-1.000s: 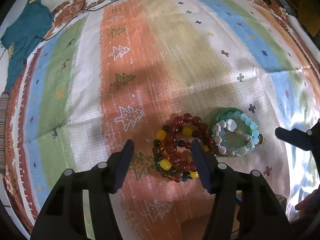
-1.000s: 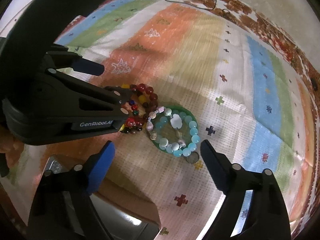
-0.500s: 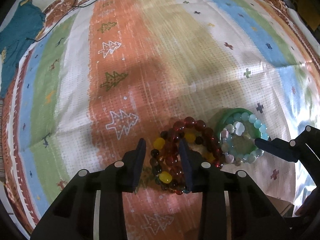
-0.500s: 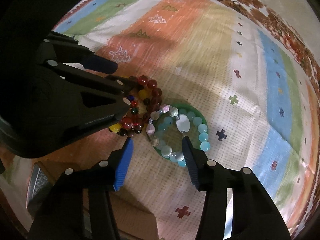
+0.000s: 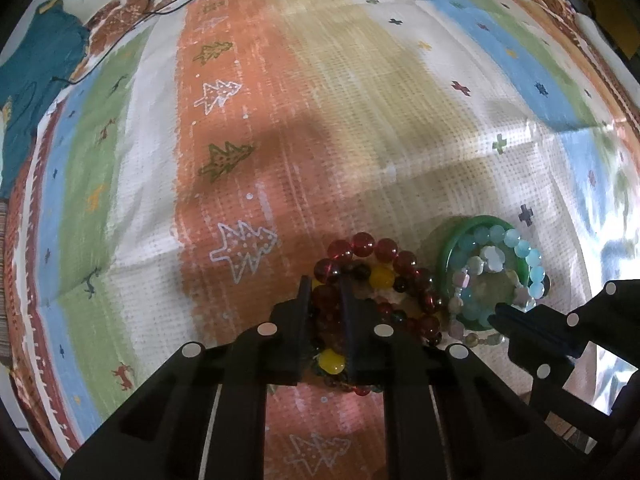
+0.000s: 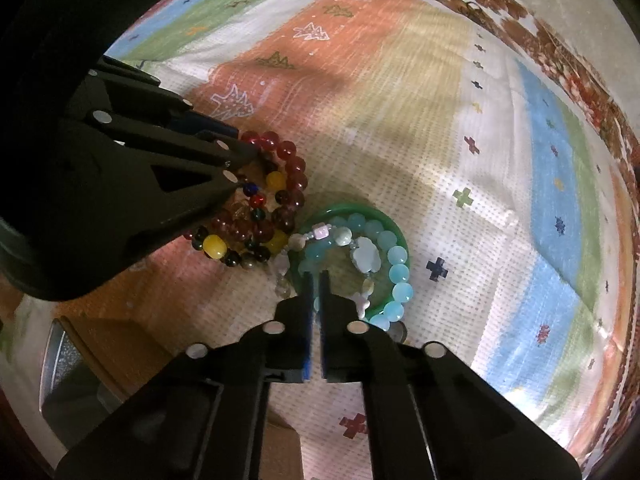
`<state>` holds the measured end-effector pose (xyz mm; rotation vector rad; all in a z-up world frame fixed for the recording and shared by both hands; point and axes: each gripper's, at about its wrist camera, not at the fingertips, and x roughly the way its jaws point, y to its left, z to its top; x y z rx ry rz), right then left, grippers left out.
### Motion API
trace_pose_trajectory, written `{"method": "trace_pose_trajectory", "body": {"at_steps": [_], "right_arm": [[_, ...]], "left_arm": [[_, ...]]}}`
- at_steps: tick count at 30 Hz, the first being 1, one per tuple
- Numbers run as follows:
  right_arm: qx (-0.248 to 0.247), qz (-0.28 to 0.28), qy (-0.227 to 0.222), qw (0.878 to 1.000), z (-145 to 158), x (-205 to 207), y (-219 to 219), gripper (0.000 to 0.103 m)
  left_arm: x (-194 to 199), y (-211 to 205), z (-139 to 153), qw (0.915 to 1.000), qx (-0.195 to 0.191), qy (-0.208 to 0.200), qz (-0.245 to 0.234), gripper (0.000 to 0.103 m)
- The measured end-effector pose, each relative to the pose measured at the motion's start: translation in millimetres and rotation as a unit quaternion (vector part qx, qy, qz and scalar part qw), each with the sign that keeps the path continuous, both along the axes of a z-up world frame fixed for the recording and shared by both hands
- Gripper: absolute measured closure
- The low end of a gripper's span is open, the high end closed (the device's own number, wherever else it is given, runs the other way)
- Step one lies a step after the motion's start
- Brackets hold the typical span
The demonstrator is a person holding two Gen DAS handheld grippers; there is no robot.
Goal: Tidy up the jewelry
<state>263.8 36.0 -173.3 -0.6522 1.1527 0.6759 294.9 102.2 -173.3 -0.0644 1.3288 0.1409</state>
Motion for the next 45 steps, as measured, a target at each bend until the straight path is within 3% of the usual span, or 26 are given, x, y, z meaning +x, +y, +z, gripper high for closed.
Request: {"method": "trace_pose_trajectory", "body": {"at_steps": [11, 12, 13, 14, 15, 28, 38, 45], "right_arm": [[0.017, -0.02, 0.005, 1.0, 12.3, 10.8, -5.5, 0.101], [0.011, -0.024, 0.005, 1.0, 12.1, 11.5, -6.0, 0.095], [0.008, -0.027, 0.005, 1.0, 11.8, 11.9, -6.5, 0.069], [0.01, -0.03, 0.002, 1.0, 12.8, 11.1, -7.3, 0.053], [0.014, -0.032, -0.003, 0.999, 14.7, 11.2, -8.9, 0.05], [0.006, -0.037, 0.015, 0.999, 4.2, 13.4, -9.7, 0.05], [-0.009, -0.039, 0.035, 0.999, -11.2, 14.8, -10.7, 0.086], [-0.01, -0.036, 0.031, 0.999, -7.3, 10.5, -8.8, 0.088]], "left_arm": [[-8.3, -9.8, 7.5, 1.0, 0.002, -0.002, -0.002, 0.09], [-9.0, -10.8, 7.4, 1.0, 0.001, -0.001, -0.003, 0.09], [-9.6, -11.2, 7.5, 1.0, 0.002, -0.001, -0.003, 0.09], [-10.2, -11.8, 7.7, 1.0, 0.002, -0.001, -0.003, 0.09], [-9.6, -11.1, 7.6, 1.0, 0.001, -0.001, -0.003, 0.09], [-9.4, -11.7, 5.0, 1.0, 0.004, 0.002, -0.003, 0.089], [-9.4, -12.8, 3.7, 0.9999, 0.009, 0.002, -0.005, 0.089], [-9.8, -11.9, 5.4, 1.0, 0.003, 0.002, -0.002, 0.09]]}}
